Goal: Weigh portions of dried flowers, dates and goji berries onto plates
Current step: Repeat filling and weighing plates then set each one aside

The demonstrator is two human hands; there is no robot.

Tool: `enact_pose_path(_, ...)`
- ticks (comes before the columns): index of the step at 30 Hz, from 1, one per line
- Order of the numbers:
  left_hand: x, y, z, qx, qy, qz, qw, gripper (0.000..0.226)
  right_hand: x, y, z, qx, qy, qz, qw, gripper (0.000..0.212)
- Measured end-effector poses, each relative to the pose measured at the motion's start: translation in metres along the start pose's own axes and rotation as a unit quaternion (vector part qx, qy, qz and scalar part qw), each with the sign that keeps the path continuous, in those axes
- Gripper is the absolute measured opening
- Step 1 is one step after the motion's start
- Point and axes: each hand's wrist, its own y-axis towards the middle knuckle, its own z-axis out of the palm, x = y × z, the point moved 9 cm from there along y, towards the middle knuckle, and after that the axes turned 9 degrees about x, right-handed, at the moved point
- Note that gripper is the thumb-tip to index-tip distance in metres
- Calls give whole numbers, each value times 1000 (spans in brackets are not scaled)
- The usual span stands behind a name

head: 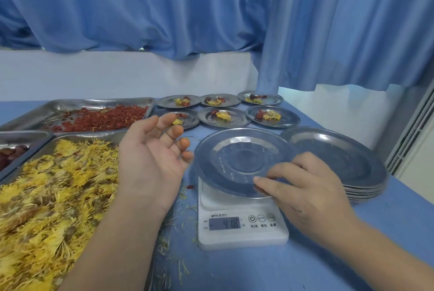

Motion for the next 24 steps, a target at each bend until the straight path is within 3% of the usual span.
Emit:
enact_pose_path(6,2,-1,0,-3,-5,-8,1000,24,10,2,12,48,5,-11,999,11)
enact_pose_path(11,3,-1,1,-1,-2,-9,1000,25,2,0,21,98,14,62,993,7)
enact_pose_path(12,3,-1,1,0,-1,-9,1000,25,0,-1,24,117,22,69,990,9)
enact_pose_path(16,3,0,2,1,3,-11,1000,25,-6,-4,29,183,54,77,979,52)
enact_pose_path(24,4,0,2,10,9,-14,1000,24,-14,-8,30,239,101,133,957,58)
